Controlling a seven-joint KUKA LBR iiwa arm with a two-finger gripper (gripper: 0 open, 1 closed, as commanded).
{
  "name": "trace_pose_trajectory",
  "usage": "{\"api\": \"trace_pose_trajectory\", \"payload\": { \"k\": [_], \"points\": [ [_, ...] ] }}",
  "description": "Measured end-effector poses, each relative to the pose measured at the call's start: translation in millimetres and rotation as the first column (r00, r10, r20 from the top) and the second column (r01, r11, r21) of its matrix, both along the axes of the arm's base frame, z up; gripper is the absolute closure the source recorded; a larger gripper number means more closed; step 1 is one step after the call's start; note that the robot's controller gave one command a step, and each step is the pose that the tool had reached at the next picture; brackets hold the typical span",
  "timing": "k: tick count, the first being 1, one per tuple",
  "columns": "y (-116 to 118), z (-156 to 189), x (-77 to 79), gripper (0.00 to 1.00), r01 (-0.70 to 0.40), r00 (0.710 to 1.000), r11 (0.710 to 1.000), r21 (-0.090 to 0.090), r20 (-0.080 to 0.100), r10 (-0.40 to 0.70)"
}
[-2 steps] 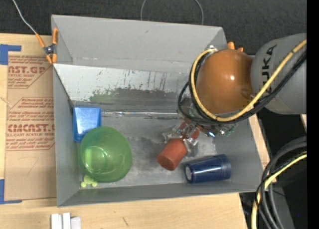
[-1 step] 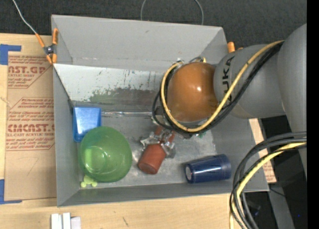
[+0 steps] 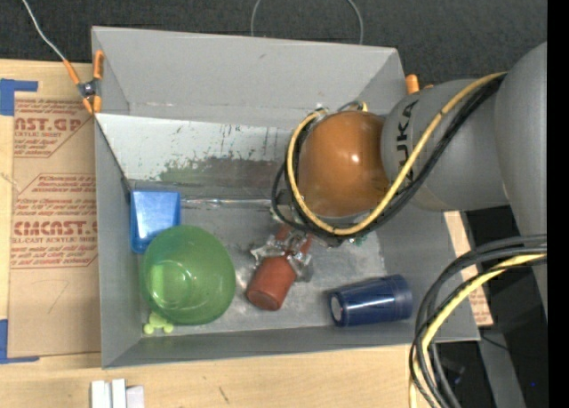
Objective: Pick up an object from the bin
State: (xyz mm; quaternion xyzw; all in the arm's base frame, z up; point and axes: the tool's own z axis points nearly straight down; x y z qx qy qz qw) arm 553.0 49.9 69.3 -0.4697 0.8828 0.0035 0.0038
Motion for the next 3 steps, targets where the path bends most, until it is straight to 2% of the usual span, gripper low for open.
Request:
{"api": "trace_pose_trajectory", "payload": {
  "k": [1,2,3],
  "points": [
    [0,113,0.4,1.0,0.027,1.0,1.0,0.001,-0.003,-0.027],
    [-17,78,10.2,1.0,0.036,0.999,0.999,0.003,0.004,-0.036],
    [-17,149,1.0,1.0,0.006,1.0,1.0,0.003,-0.004,-0.006]
  ]
}}
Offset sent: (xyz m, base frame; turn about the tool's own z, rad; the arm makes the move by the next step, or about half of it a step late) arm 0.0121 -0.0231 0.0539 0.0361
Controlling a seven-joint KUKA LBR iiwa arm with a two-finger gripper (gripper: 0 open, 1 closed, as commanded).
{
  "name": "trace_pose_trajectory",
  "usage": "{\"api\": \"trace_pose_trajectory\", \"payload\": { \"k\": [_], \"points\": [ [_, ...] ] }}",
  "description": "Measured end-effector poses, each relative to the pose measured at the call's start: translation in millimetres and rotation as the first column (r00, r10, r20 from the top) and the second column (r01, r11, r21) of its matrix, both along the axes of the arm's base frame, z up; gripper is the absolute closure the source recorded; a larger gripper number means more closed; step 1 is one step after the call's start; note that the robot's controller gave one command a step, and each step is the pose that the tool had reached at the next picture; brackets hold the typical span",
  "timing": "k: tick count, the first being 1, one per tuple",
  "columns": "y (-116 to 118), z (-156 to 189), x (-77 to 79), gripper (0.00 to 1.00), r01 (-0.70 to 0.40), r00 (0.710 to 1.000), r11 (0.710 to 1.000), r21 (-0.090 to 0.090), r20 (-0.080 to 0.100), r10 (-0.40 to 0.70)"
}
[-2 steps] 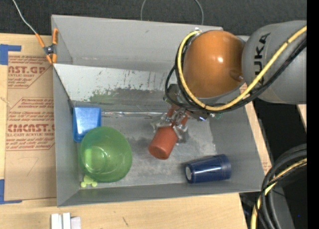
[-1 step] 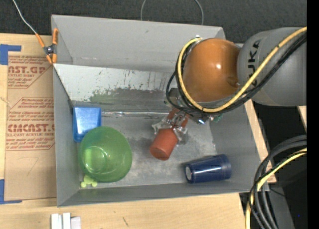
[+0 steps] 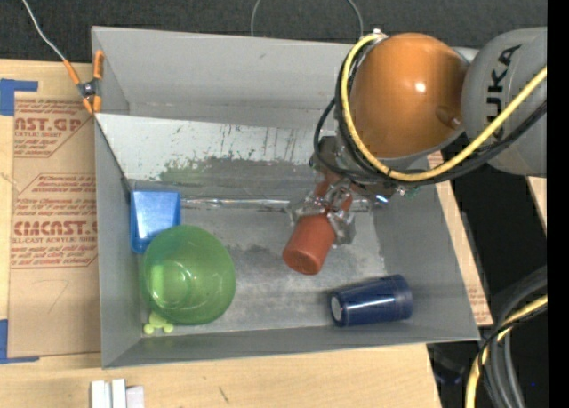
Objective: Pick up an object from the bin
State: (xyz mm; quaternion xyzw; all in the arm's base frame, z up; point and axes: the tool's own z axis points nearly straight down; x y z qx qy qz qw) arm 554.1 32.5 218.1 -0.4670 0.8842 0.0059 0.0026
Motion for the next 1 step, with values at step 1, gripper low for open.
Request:
{"api": "trace_pose_trajectory", "payload": {
  "k": [1],
  "points": [
    [3.4,22.5,1.1,1.0,0.005,1.0,1.0,-0.001,0.002,-0.005]
  ]
}}
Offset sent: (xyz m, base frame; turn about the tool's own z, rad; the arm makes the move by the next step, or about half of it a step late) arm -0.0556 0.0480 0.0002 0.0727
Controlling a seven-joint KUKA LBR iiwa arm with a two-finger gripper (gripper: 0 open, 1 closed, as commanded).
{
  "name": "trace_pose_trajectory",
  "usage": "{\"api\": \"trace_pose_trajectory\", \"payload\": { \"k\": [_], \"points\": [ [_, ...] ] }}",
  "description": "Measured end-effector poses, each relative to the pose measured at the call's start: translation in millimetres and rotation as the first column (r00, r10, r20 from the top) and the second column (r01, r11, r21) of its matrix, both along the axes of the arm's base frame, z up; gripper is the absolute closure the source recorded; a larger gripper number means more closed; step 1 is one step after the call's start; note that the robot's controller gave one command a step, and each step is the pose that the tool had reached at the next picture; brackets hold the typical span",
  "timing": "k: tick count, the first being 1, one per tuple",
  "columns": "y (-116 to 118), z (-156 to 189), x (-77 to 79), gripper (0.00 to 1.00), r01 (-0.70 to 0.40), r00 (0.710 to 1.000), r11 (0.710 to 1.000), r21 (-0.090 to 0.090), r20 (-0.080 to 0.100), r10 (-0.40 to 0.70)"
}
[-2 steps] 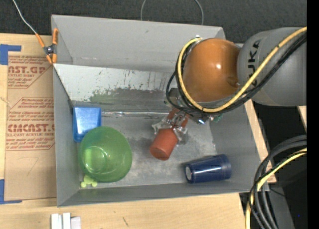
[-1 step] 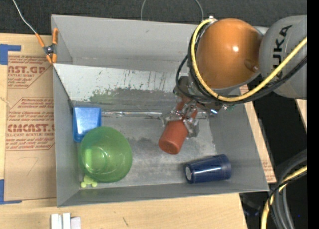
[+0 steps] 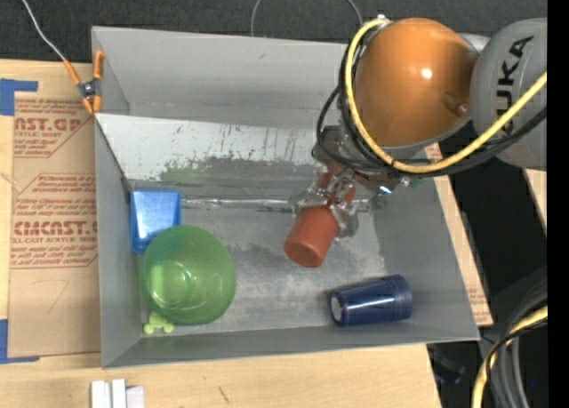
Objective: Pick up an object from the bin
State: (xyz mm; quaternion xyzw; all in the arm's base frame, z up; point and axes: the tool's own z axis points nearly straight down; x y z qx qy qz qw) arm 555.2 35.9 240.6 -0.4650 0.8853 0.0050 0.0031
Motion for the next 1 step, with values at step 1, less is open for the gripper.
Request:
{"api": "trace_pose_trajectory", "payload": {
  "k": [1],
  "points": [
    [46.2,-22.9,-56.8,1.0,0.068,0.998,0.998,0.004,-0.002,-0.068]
  ]
}}
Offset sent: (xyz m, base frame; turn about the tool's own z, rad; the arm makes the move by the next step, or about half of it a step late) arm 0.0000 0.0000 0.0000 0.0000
